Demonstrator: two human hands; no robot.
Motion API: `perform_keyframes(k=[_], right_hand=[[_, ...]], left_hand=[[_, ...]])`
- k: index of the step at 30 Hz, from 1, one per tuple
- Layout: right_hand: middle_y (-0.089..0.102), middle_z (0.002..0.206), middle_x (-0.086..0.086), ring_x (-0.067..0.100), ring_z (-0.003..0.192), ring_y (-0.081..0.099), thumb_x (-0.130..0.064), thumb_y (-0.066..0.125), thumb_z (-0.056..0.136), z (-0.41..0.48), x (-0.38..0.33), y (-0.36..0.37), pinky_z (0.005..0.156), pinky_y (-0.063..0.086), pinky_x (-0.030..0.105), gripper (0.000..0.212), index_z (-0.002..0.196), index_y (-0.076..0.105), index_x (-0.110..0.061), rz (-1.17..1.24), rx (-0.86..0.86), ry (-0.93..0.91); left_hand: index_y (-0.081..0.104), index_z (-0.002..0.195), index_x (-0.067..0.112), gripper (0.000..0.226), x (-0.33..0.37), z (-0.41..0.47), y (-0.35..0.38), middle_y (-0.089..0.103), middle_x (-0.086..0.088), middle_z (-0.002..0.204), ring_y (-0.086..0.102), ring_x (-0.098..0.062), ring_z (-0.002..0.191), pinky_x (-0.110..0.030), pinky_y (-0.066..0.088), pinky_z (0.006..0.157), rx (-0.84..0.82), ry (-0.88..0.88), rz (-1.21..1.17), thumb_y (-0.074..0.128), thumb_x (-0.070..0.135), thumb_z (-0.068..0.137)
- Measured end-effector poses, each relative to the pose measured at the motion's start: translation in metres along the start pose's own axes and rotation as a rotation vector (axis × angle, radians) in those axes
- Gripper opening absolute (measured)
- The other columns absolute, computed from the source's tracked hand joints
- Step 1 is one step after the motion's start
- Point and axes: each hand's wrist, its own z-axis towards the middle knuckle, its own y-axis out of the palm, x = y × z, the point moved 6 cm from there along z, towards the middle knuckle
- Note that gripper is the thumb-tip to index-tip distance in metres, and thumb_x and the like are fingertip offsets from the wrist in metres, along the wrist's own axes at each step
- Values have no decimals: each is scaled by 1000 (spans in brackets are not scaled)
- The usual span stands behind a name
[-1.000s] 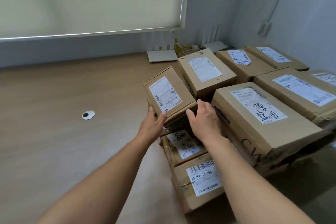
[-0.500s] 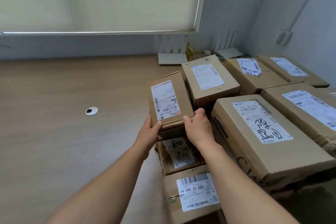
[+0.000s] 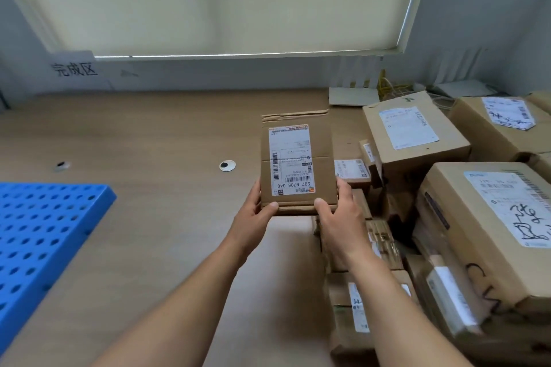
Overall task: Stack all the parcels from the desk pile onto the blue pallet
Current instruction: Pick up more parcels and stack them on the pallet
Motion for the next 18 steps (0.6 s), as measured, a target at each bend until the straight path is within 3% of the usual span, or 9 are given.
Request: perform_keyframes(k=[2,5,9,15,18], right_hand=[[44,143,6,25,123,47,-27,54,92,-8,-8,15,103,37,36,64,147,24,-18,30,-21,-25],[48,139,3,22,121,49,-27,55,91,-25,-26,36,102,39,34,62,146,27,-18,53,-36,-87],[50,135,2,19,118,50,-26,54,92,-44,-47,65,97,38,30,57,144,32,-17,57,-63,-143],[51,134,2,18,114,51,-25,54,92,-76,-84,116,90,37,26,58,145,30,-19,58,-117,-188],[52,134,1,19,113,52,-25,54,92,-92,-106,139,86,37,25,57,144,30,-20,45,-139,-222]], left_hand=[[34,125,55,59,3,-12,-18,58,25,116,53,17,101,1,39,77,39,19,9,45,5,95],[33,116,65,62,1,-30,-48,56,20,123,50,3,115,-14,39,90,115,39,27,48,9,94],[29,118,73,60,-10,-54,-86,50,13,132,45,-4,123,-33,35,107,195,26,55,52,33,81],[30,137,54,68,-29,-85,-149,49,8,136,45,-5,125,-38,34,111,261,4,22,53,36,76],[25,143,47,65,-33,-103,-181,46,8,139,43,-6,127,-34,32,111,284,5,16,55,26,89]])
